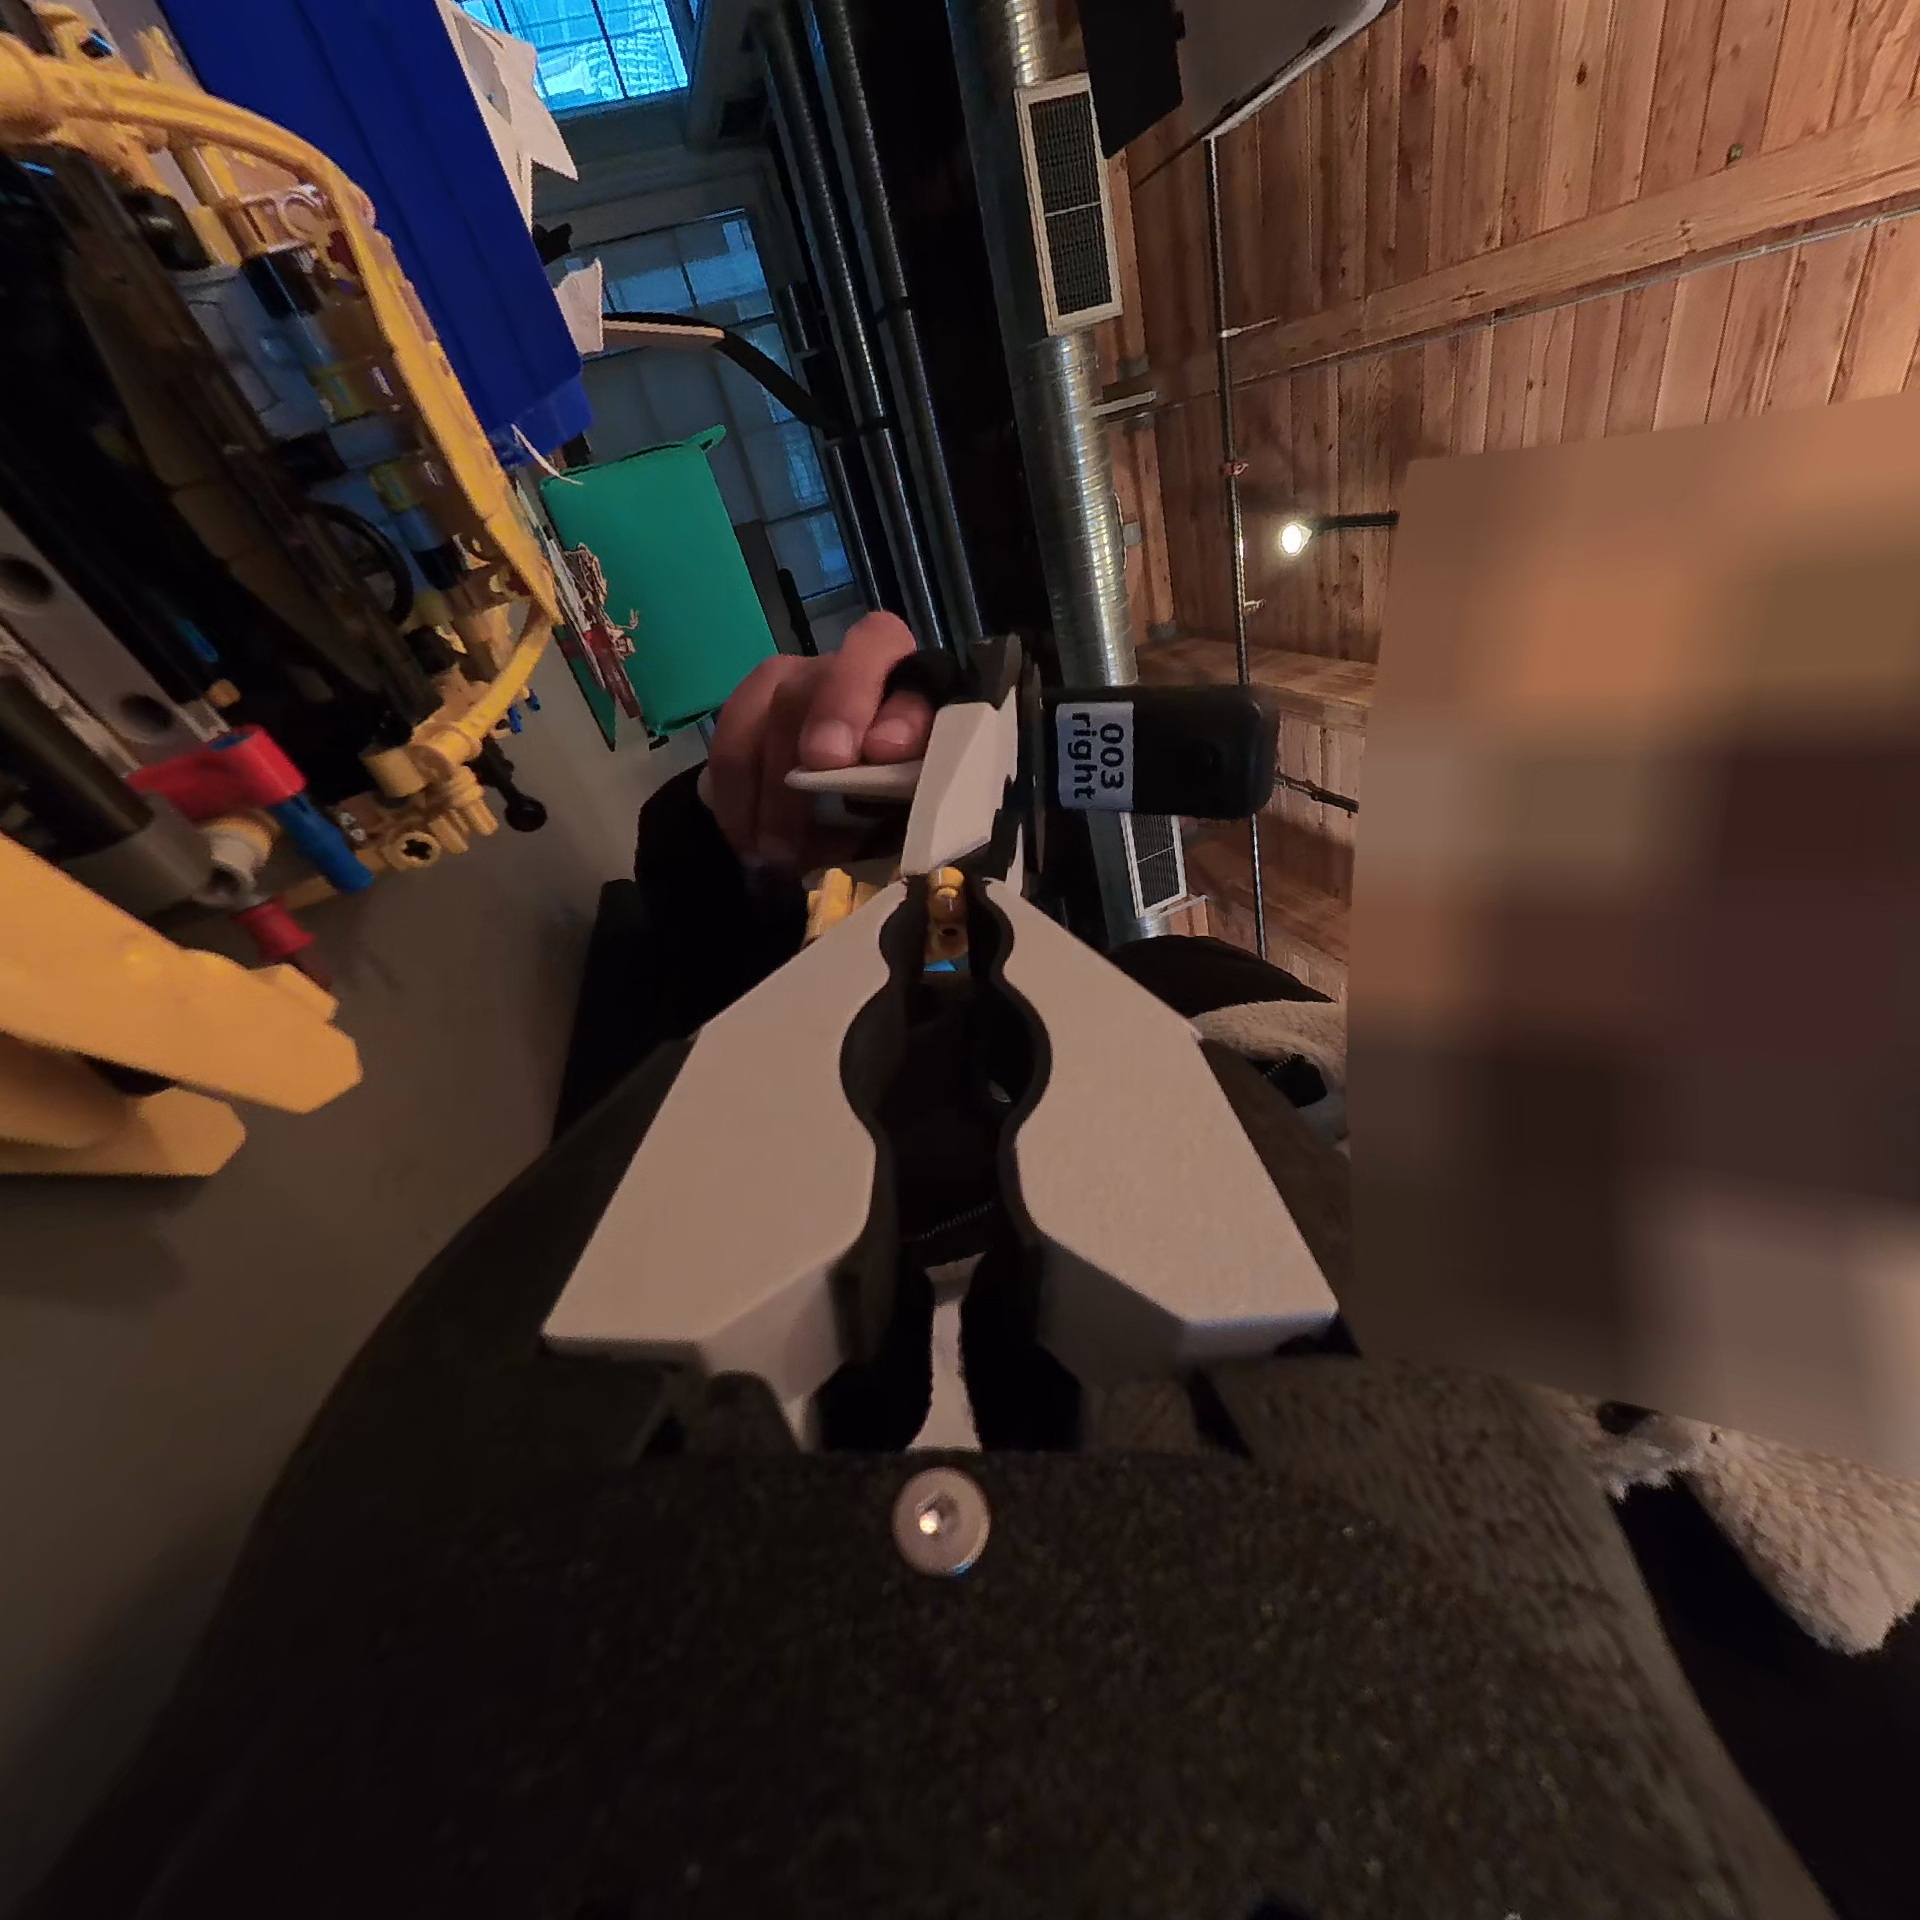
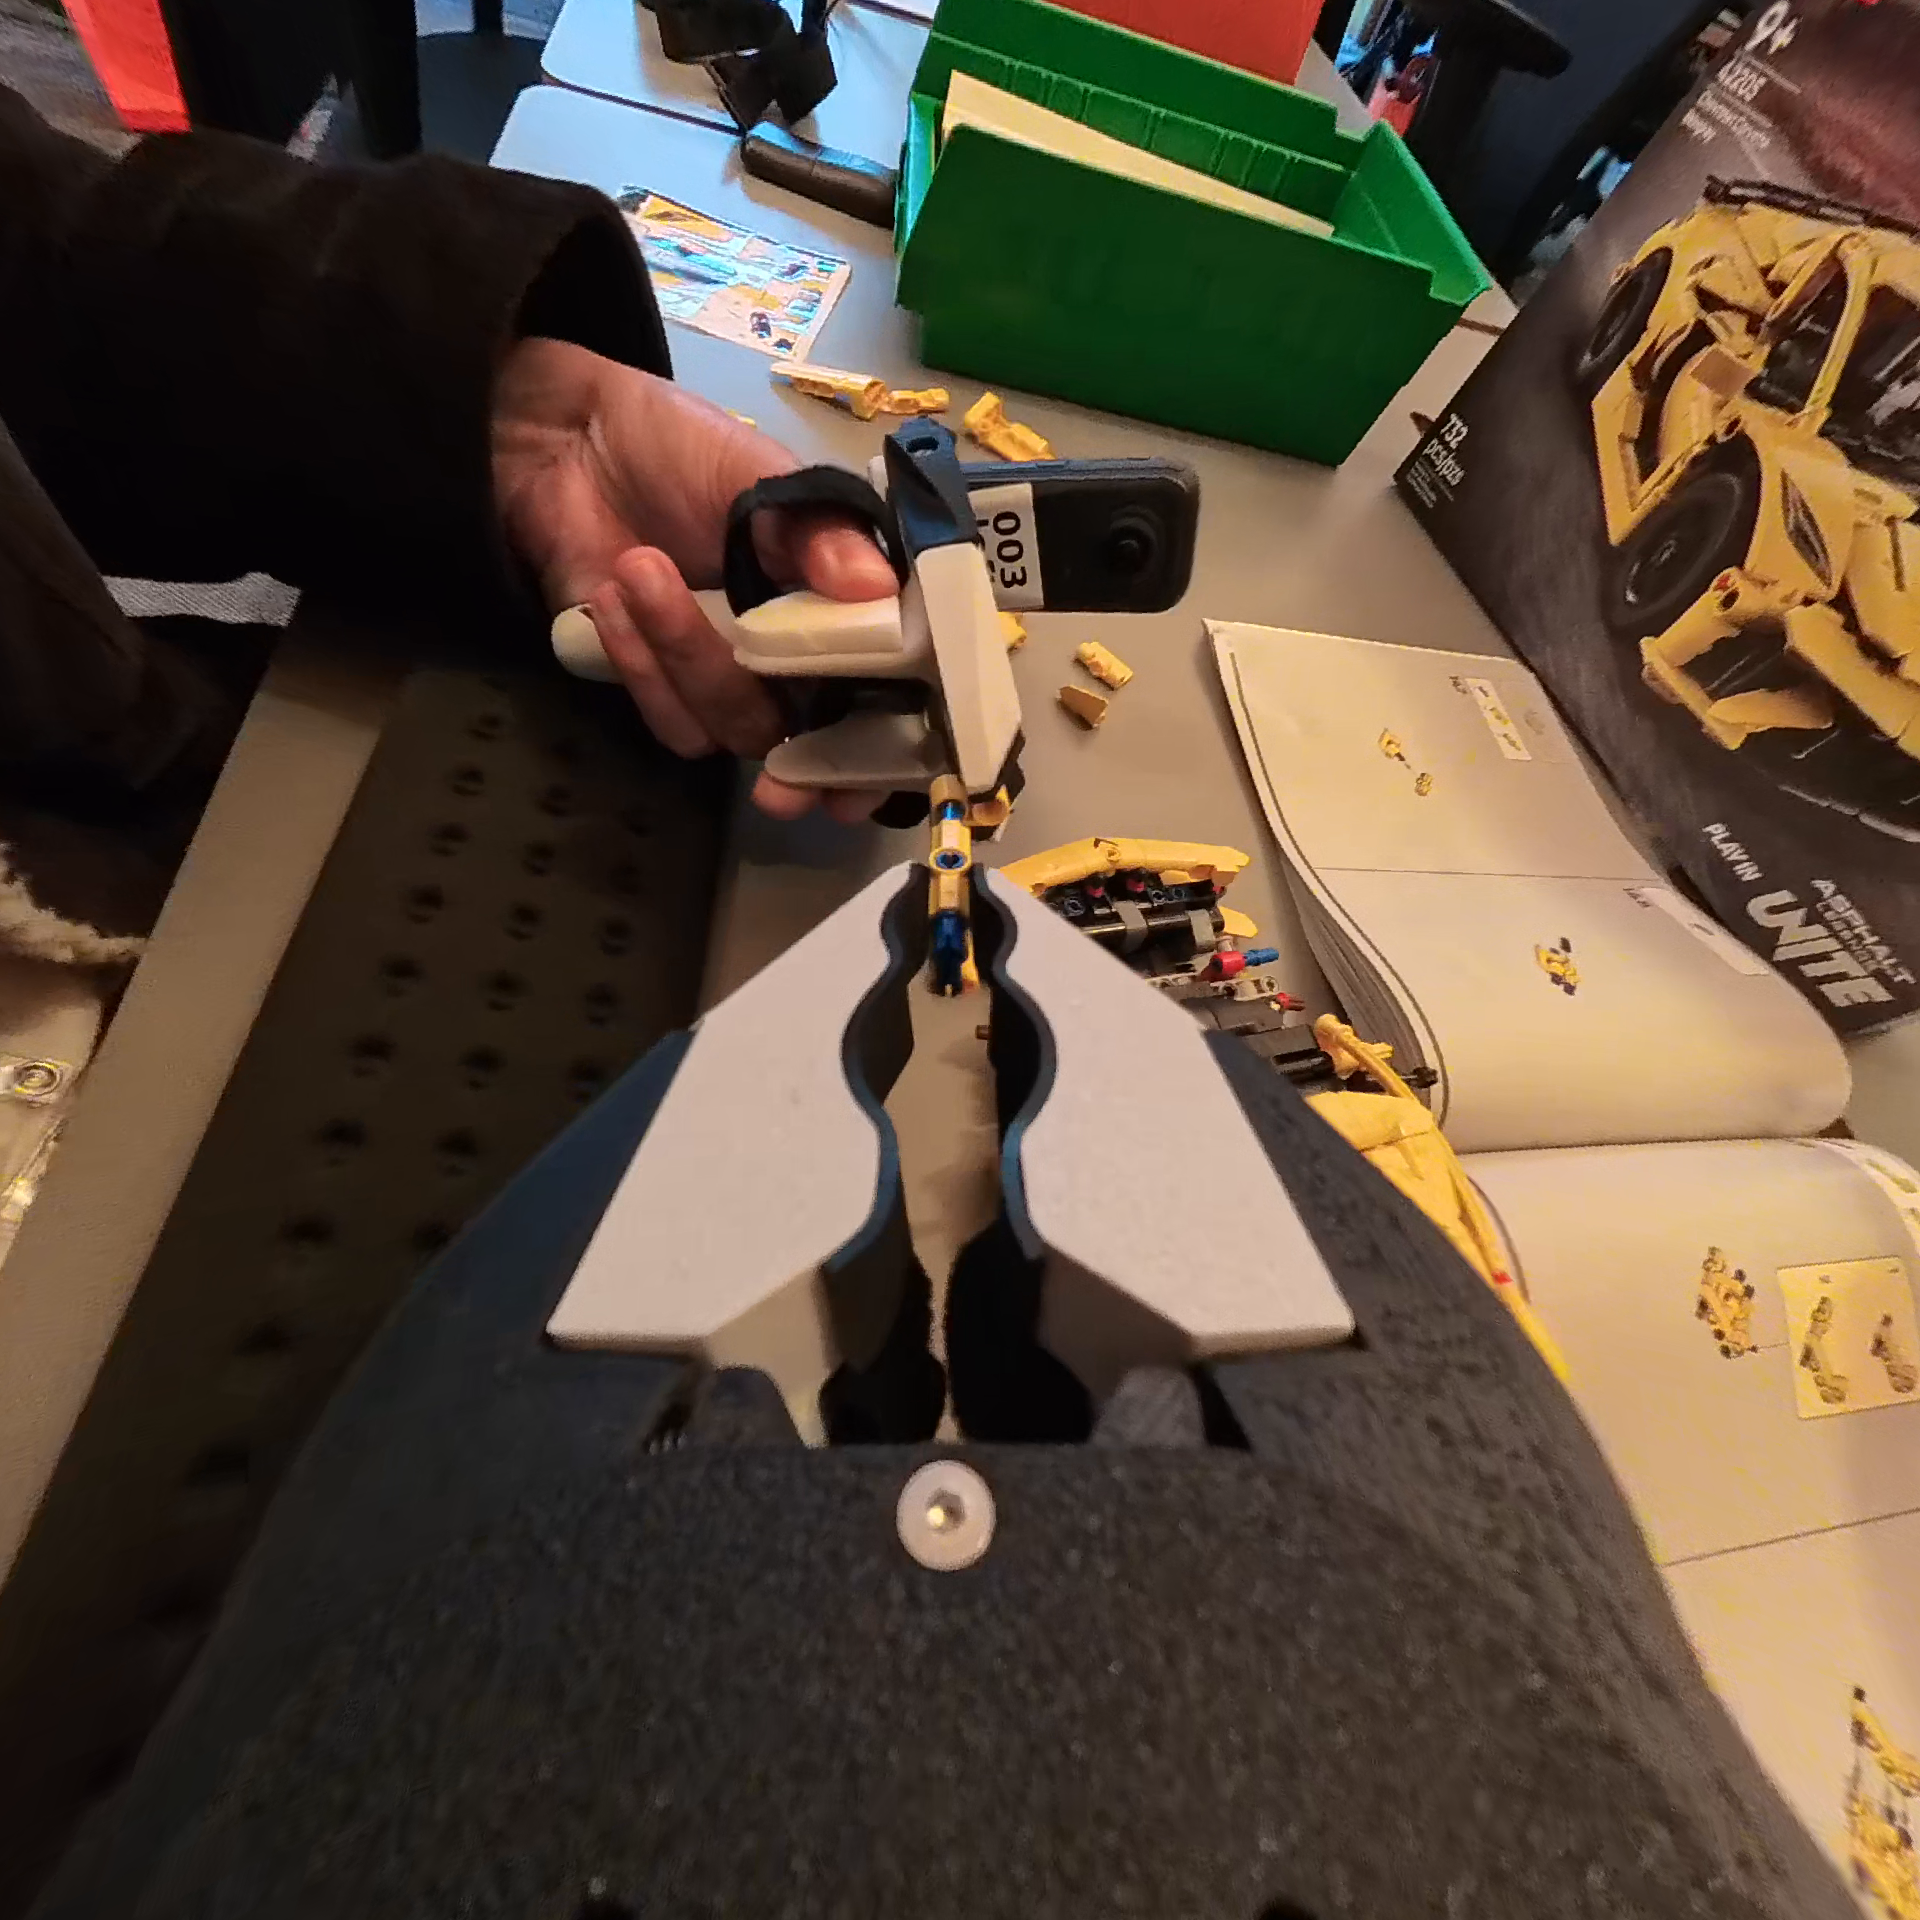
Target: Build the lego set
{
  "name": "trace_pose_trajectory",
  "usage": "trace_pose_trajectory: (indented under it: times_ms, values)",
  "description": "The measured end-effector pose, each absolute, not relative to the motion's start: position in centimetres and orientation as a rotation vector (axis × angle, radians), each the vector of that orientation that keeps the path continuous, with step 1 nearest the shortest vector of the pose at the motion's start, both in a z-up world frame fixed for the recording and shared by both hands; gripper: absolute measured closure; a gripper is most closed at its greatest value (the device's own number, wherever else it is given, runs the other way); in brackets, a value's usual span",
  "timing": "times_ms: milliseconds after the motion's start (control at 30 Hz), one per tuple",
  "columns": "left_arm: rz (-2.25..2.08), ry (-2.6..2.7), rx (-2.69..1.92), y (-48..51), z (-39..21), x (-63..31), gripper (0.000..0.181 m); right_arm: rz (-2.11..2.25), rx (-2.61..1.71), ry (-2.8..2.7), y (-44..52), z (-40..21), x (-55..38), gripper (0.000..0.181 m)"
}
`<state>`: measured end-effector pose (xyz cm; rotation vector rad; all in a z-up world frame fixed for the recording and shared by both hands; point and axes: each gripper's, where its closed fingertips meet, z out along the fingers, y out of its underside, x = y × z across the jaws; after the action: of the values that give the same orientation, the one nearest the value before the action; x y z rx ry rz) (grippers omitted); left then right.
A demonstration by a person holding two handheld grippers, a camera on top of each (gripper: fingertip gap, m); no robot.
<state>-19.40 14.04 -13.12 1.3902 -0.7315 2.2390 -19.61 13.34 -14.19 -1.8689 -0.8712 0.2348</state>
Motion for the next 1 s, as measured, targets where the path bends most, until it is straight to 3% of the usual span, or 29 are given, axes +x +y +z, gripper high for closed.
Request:
trace_pose_trajectory:
  times_ms: [433,567,1000]
  values:
    - [2.308,-0.643,1.455,15.5,-13.3,-18.9,0.174,0.233,-1.954,-0.822,14.6,-14.6,-19.3,0.175]
    - [2.303,-0.664,1.491,15.4,-13.6,-18.7,0.174,0.495,-1.995,-0.696,14.5,-14.8,-19.2,0.175]
    - [2.27,-0.707,1.541,15.0,-14.1,-18.5,0.173,0.731,-2.018,-0.595,14.2,-15.4,-19.2,0.175]
